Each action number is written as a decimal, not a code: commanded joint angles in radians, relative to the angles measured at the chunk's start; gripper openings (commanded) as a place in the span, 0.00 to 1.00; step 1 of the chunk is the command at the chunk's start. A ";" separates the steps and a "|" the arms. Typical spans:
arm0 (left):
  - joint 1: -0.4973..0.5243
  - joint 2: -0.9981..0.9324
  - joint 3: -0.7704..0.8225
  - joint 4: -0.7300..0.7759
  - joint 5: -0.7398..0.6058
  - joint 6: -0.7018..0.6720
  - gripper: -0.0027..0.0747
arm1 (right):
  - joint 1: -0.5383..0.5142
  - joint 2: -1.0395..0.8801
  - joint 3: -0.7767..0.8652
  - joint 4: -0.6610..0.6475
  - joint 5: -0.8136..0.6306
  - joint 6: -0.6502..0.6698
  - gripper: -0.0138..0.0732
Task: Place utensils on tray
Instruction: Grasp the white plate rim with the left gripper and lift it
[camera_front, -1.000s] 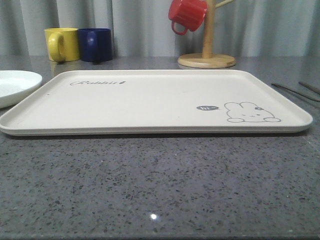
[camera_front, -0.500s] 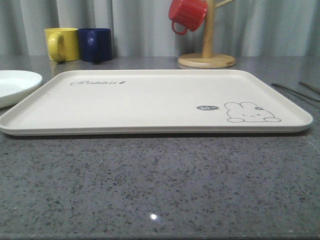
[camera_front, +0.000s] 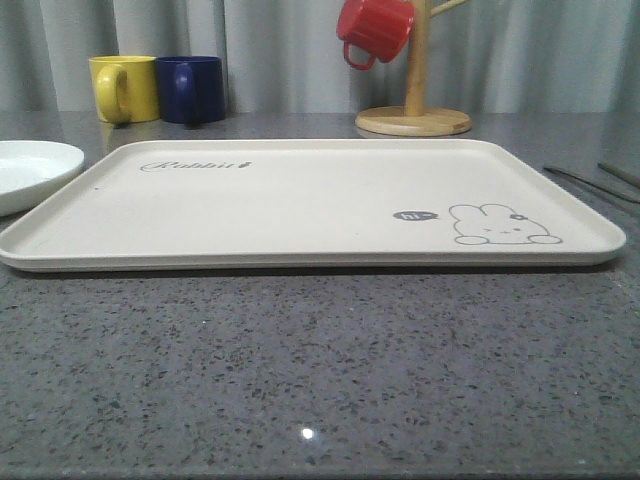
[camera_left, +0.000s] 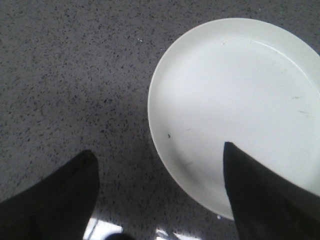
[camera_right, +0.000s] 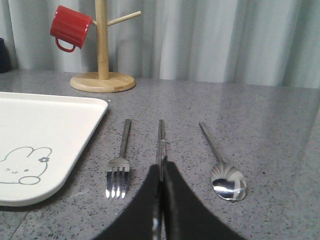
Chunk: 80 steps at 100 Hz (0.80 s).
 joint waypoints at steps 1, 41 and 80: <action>0.019 0.075 -0.091 -0.064 -0.035 0.042 0.68 | 0.003 -0.001 -0.001 -0.006 -0.078 -0.010 0.08; 0.026 0.349 -0.272 -0.062 0.013 0.049 0.68 | 0.003 -0.001 -0.001 -0.006 -0.078 -0.010 0.08; 0.026 0.443 -0.277 -0.062 0.036 0.049 0.67 | 0.003 -0.001 -0.001 -0.006 -0.078 -0.010 0.08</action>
